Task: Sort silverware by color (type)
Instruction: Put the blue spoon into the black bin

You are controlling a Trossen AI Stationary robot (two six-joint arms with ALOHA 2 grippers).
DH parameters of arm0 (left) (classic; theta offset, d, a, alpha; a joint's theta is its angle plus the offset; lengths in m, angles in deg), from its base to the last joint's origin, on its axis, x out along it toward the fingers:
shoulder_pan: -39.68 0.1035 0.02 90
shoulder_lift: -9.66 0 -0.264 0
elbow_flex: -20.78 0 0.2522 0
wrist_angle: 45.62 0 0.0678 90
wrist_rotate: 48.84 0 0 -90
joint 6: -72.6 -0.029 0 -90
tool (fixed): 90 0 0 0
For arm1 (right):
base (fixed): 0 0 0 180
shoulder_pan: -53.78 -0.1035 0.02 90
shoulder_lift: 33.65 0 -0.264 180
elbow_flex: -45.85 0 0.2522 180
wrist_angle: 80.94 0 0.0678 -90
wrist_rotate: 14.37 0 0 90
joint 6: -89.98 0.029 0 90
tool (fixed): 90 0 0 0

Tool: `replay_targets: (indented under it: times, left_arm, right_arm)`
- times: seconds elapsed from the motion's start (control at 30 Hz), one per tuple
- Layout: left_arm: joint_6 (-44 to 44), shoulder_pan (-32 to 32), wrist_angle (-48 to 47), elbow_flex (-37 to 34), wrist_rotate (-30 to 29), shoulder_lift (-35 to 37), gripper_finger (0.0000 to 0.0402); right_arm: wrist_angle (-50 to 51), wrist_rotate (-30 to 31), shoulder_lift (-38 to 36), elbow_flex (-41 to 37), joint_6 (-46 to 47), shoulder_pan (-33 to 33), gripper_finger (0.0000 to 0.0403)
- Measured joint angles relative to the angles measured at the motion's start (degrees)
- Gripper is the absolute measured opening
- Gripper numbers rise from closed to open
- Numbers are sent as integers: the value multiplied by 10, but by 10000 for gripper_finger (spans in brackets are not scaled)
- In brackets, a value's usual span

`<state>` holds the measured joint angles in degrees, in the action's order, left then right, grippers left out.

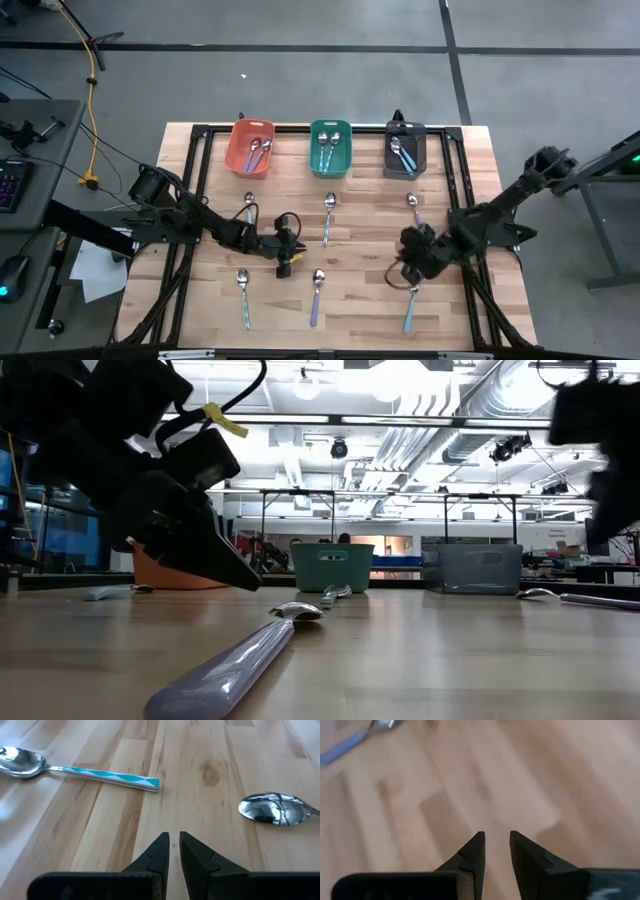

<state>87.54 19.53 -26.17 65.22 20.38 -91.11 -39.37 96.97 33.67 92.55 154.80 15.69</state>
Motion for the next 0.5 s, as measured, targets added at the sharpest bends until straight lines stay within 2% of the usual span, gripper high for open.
replay_targets:
  times: [0.1,0.27,0.4,0.5]
  left_arm:
    - [0,-5,0,0,0,0,36]
    - [1,-14,1,0,0,0,36]
    - [4,-18,1,0,0,0,36]
    - [11,-23,1,0,-9,0,36]
  right_arm:
    - [40,-25,19,16,71,-45,90]
    - [87,-82,60,22,180,-97,142]
    - [85,-101,87,21,203,-120,173]
    - [84,-101,98,21,203,-123,180]
